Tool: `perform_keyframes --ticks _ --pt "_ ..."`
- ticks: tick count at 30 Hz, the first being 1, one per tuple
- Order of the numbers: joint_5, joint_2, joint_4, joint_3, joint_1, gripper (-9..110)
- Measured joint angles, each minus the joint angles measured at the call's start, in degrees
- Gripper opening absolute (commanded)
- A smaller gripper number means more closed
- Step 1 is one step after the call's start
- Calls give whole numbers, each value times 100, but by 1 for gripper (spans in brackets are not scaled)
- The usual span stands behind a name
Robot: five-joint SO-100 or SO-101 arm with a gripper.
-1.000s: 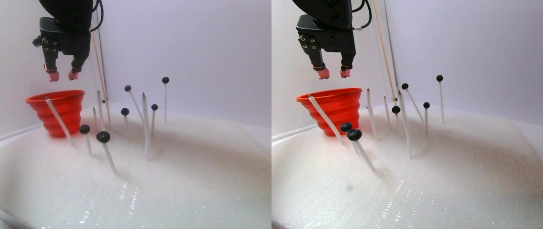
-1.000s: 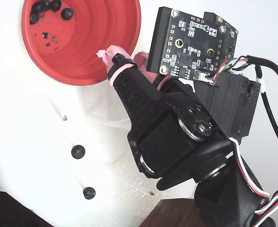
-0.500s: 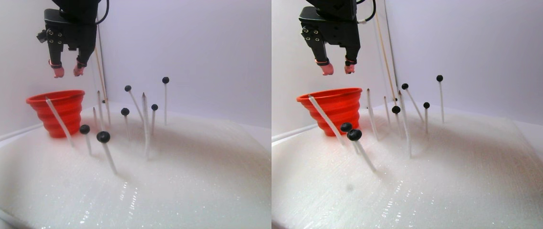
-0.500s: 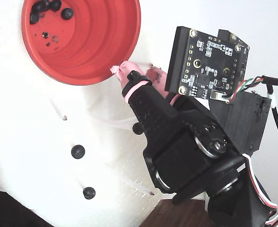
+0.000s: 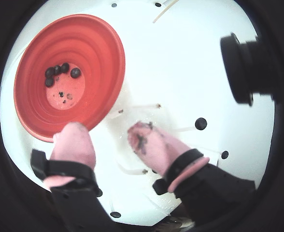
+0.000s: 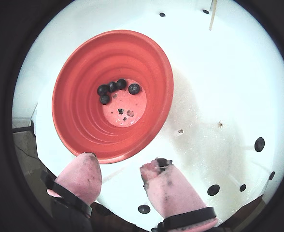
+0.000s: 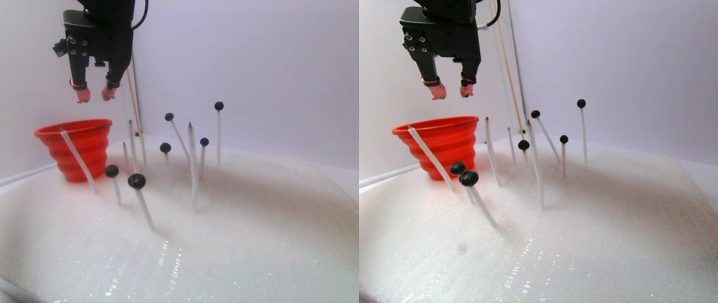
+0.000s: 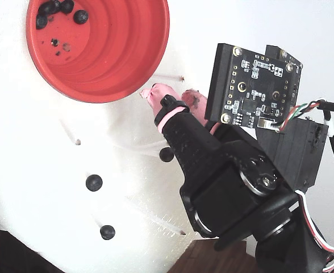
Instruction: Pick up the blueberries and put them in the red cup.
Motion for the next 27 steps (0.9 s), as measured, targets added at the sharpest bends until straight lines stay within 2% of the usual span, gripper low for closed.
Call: perform_keyframes --ticks 27 --pt "-149 1107 870 545 343 15"
